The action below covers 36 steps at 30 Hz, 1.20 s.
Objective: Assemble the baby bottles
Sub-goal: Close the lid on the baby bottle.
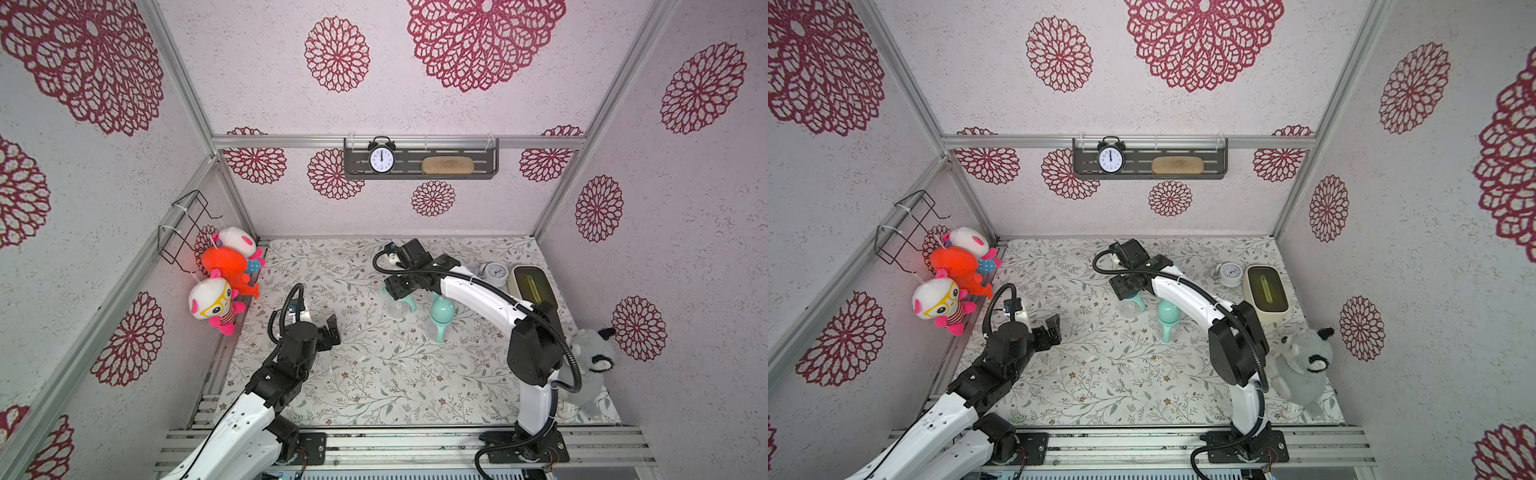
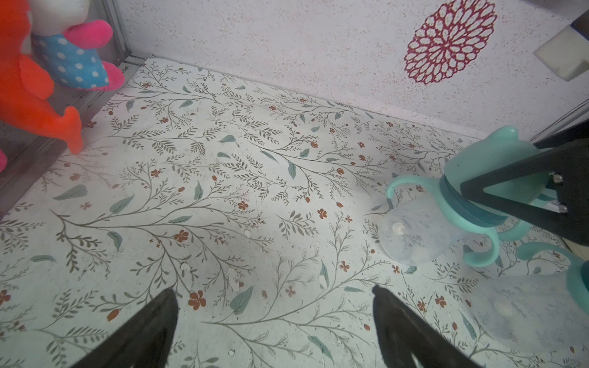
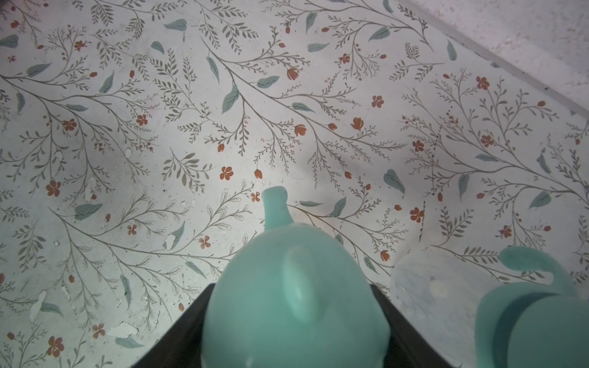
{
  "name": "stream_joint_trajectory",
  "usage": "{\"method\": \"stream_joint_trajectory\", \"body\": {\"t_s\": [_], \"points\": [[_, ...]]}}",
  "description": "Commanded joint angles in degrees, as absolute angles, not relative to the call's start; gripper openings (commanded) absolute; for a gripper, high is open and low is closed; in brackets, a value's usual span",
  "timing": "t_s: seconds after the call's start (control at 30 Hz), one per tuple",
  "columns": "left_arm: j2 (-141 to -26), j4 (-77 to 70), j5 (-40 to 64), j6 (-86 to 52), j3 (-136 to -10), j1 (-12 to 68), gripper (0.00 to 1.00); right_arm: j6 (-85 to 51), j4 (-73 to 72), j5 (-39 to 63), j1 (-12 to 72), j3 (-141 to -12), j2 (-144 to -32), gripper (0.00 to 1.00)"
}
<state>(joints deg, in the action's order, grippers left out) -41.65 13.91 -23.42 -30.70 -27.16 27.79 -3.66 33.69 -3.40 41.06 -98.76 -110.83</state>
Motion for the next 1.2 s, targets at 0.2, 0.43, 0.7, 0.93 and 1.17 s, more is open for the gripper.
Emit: {"method": "stream_joint_trajectory", "body": {"t_s": [0.2,0.43,0.7,0.93,1.17], "points": [[-41.77,12.22,-23.64,-31.2,-26.58,27.3,0.98,-4.22,31.45,-5.19,41.4,-94.23,-105.95,0.72],[-42.41,11.86,-23.38,-31.27,-26.65,27.26,0.98,-4.78,30.1,-5.09,41.56,-92.1,-105.74,0.72],[-42.32,11.85,-23.47,-31.15,-26.64,27.3,0.98,-6.13,27.87,-4.67,42.01,-89.24,-104.99,0.72],[-42.45,11.75,-23.47,-31.28,-26.48,27.27,0.98,-7.2,25.72,-4.74,42.41,-85.93,-104.0,0.72],[-42.14,11.86,-23.47,-31.37,-26.24,27.33,0.98,-8.1,24.19,-4.99,42.93,-83.64,-104.32,0.72]]}}
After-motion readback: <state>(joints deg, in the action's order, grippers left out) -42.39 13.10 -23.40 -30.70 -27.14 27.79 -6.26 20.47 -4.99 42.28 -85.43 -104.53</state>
